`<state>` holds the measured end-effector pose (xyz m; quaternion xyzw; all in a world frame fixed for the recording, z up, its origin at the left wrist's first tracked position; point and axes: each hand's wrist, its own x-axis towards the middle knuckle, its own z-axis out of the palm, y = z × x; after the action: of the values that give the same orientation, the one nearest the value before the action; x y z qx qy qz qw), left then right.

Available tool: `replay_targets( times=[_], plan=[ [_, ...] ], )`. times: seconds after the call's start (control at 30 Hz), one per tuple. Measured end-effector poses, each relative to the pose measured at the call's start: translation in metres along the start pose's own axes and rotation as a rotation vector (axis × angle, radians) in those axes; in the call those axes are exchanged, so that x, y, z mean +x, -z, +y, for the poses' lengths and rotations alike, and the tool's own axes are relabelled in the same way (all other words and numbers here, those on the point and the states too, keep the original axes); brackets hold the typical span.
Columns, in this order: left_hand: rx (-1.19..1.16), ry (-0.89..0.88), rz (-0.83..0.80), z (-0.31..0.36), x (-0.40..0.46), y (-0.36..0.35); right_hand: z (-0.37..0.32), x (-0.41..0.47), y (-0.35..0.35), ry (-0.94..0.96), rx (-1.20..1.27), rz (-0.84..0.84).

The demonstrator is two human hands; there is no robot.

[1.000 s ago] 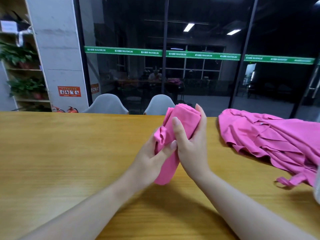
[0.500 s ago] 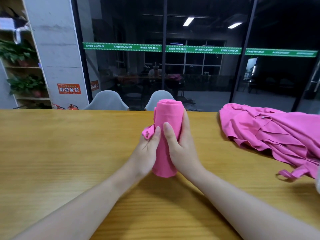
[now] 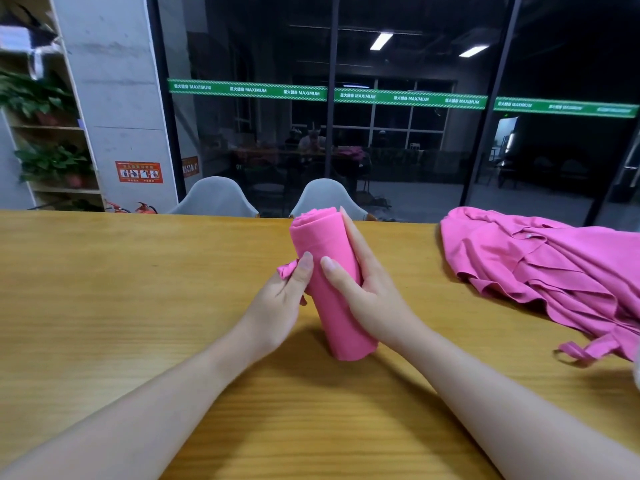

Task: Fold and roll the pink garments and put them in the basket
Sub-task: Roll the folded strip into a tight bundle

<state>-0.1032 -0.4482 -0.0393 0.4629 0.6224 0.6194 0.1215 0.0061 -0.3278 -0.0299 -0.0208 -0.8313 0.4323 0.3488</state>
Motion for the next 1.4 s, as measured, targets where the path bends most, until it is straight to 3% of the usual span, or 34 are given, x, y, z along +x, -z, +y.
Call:
replay_targets(
  times=[0.23, 0.53, 0.93, 1.13, 1.4],
  plan=[
    [0.078, -0.057, 0.034, -0.01, 0.005, 0.014, 0.003, 0.003, 0.012, -0.007, -0.006, -0.097],
    [0.071, -0.137, 0.13, -0.002, 0.003, 0.015, 0.003, 0.006, 0.021, 0.009, -0.05, -0.053],
    [0.17, -0.093, -0.067, -0.008, 0.005, 0.019, 0.015, 0.01, 0.024, -0.003, -0.166, -0.021],
    [0.386, -0.185, 0.027, -0.012, 0.008, 0.022, 0.016, 0.009, 0.024, 0.01, -0.191, -0.027],
    [0.344, -0.206, 0.204, -0.017, 0.014, 0.023, 0.014, 0.011, 0.033, -0.003, -0.148, 0.01]
  ],
)
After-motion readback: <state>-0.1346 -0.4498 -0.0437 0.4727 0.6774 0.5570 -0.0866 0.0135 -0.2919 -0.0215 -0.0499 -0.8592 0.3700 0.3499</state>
